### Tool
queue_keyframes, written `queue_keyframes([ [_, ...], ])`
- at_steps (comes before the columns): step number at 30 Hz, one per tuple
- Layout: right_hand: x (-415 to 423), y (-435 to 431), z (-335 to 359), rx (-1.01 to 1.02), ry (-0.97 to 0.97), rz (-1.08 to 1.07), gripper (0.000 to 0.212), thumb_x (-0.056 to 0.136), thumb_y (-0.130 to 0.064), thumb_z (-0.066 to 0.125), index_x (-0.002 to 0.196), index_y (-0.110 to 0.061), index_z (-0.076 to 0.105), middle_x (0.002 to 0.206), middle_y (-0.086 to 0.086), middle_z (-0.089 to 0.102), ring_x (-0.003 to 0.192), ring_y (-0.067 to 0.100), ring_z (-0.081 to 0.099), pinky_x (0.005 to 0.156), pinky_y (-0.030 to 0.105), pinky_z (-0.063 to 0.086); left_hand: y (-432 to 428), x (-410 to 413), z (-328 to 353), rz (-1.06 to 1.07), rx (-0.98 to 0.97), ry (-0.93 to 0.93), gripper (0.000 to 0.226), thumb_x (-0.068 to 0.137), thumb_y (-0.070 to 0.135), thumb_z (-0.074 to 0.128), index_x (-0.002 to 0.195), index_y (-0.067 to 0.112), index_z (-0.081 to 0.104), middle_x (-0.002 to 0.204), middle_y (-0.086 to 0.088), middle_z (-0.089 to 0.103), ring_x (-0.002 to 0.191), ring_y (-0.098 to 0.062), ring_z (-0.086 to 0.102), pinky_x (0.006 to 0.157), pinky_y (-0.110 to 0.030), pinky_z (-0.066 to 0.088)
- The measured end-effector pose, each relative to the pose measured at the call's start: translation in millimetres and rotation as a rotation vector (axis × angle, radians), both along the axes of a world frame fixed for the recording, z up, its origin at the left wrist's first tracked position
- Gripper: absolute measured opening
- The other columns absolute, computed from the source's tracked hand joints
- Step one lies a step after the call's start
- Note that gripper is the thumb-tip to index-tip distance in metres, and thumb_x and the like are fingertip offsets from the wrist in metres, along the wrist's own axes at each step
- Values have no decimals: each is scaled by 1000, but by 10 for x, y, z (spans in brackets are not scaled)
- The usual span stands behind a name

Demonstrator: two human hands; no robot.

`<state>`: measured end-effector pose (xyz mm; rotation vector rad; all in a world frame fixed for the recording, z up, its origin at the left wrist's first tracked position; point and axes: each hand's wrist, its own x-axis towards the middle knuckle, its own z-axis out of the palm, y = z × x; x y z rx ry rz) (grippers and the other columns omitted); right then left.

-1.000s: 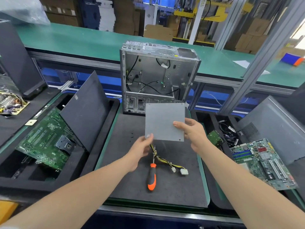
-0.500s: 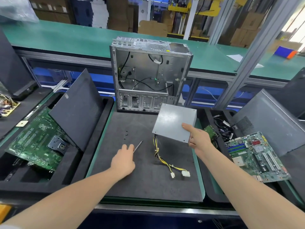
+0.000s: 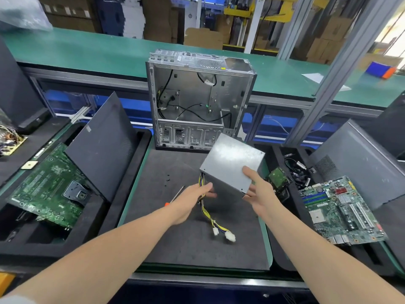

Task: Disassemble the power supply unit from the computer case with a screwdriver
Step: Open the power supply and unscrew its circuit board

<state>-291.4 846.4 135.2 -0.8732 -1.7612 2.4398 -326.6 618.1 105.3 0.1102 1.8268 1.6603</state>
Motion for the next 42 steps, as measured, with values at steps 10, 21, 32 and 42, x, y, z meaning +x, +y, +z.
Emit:
queue_keyframes([
  [10,141,84,-313,-234,217,23,76,71,-10,90,135,-24,52,134,9,69,111,32,72,84,42,61,227,-289,560,259,157,-153,96,57,105,53,111,29,75,68,0,62,53,-11,40,48,-22,35],
  [21,107,58,-266,-478,91,-18,62,86,-49,78,130,-7,68,131,16,69,124,36,65,109,57,46,194,-357,225,561,85,-125,23,86,50,78,95,29,77,52,8,40,48,-10,34,48,-24,34],
  [32,-8,-127,-424,166,-170,181,49,85,-58,67,126,-33,73,126,-11,73,117,9,66,110,34,40,108,-191,1,589,144,0,40,92,38,76,131,40,70,75,25,72,49,0,52,69,-21,49],
  [42,-110,-221,-33,301,-82,-94,36,85,-64,67,92,-29,70,90,-16,66,86,15,58,80,32,48,334,-41,53,623,-97,245,44,84,58,73,127,48,71,120,15,67,101,-7,64,70,-19,39],
])
